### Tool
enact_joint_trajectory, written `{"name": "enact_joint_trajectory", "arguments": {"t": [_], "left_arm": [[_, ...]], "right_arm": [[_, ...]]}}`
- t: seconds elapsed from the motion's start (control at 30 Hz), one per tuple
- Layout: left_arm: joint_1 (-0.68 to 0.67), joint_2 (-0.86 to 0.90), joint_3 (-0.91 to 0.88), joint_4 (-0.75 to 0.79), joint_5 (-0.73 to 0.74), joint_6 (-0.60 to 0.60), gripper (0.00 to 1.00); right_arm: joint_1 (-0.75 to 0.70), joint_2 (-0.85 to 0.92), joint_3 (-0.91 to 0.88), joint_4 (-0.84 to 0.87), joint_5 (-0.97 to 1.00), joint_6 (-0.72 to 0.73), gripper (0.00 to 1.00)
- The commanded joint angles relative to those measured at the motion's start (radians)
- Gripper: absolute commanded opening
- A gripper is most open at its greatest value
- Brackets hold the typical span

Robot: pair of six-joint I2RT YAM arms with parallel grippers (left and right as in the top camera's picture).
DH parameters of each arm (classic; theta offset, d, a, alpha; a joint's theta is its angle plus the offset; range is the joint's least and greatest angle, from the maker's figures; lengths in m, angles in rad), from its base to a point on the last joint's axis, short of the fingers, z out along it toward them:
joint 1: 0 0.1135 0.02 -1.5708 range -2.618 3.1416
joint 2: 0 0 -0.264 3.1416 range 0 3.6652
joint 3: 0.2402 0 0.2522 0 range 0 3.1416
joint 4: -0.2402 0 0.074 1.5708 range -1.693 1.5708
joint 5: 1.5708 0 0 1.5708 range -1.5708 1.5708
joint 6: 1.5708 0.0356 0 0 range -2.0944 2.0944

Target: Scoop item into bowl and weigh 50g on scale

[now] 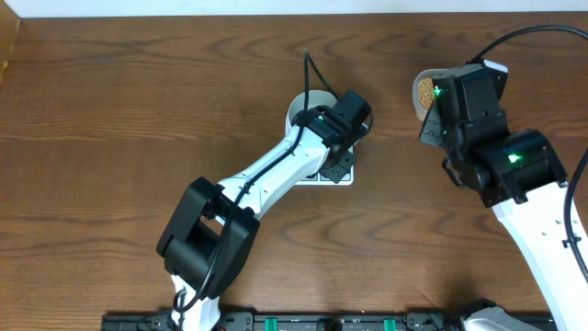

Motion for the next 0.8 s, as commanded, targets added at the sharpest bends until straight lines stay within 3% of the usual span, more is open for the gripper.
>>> {"name": "enact_joint_trajectory", "arguments": {"t": [0.0, 0.3, 0.77], "left_arm": [[-0.001, 0.013, -0.006, 0.006, -0.025, -0.176, 0.07], [-0.002, 0.048, -0.006, 0.006, -0.104, -0.402, 0.07], [-0.002, 0.051, -0.006, -0.009, -0.111, -0.411, 0.07]], "right_arm": [[-0.011, 0.001, 0.018, 0.003, 0.010, 0.010, 0.01], [-0.011, 0.001, 0.018, 0.002, 0.002, 0.009, 0.01], [-0.011, 0.001, 0.018, 0.002, -0.001, 0.005, 0.01]]}}
